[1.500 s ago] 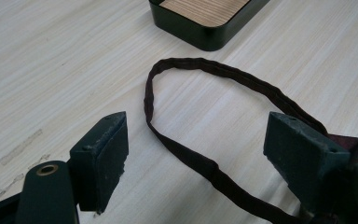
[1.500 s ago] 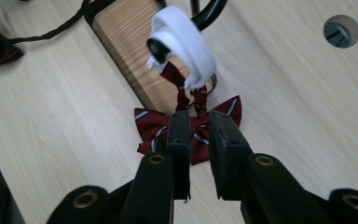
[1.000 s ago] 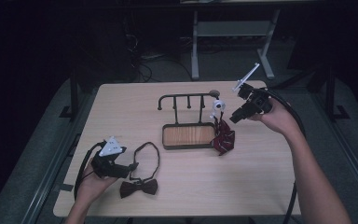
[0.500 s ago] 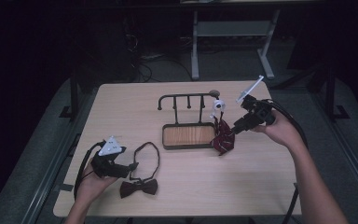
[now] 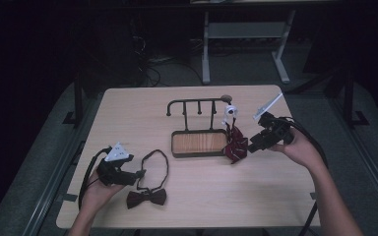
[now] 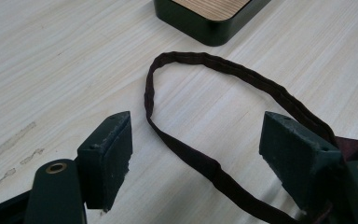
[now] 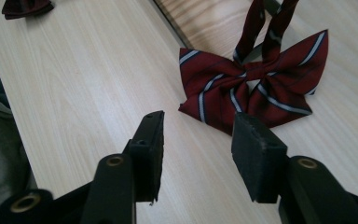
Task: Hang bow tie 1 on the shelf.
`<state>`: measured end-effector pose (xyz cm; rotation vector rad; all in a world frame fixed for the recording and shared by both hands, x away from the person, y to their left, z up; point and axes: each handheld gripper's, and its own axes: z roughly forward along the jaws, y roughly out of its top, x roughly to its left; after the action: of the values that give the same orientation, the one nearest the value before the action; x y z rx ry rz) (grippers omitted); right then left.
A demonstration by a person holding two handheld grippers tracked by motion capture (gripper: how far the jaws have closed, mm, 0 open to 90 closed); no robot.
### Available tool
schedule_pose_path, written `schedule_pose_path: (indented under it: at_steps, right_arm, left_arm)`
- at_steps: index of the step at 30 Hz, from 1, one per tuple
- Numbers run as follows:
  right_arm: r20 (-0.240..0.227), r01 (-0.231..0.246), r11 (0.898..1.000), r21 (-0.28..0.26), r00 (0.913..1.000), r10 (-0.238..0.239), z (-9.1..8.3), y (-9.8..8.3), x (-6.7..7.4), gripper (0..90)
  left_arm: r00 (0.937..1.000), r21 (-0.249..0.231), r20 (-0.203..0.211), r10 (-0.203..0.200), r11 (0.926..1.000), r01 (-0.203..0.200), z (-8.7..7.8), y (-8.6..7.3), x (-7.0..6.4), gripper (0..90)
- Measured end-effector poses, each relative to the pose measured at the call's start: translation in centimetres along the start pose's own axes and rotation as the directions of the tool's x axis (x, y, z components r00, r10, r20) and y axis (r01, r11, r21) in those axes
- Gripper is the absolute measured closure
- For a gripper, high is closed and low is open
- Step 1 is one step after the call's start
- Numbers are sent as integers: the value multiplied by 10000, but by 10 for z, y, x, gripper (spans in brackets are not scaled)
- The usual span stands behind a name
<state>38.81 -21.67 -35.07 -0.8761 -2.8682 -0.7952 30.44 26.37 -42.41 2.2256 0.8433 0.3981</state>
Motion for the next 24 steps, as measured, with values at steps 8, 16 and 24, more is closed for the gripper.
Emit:
schedule_pose_path:
  at_steps: [8, 16, 24]
  right_arm:
    - [-37, -97, 9999, -89, 9999, 97, 5, -14, 4, 513]
    - [-20, -50, 9997, -245, 10000, 50, 9, -23, 11, 481]
    - [18, 24, 9995, -303, 10000, -24, 21, -38, 18, 429]
  left_arm:
    - [9999, 239, 6, 111, 9997, -111, 3, 5, 1, 270]
    - [9999, 479, -22, 154, 9987, -153, 5, 10, 4, 309]
    - [9997, 828, -39, 224, 9963, -220, 7, 14, 11, 345]
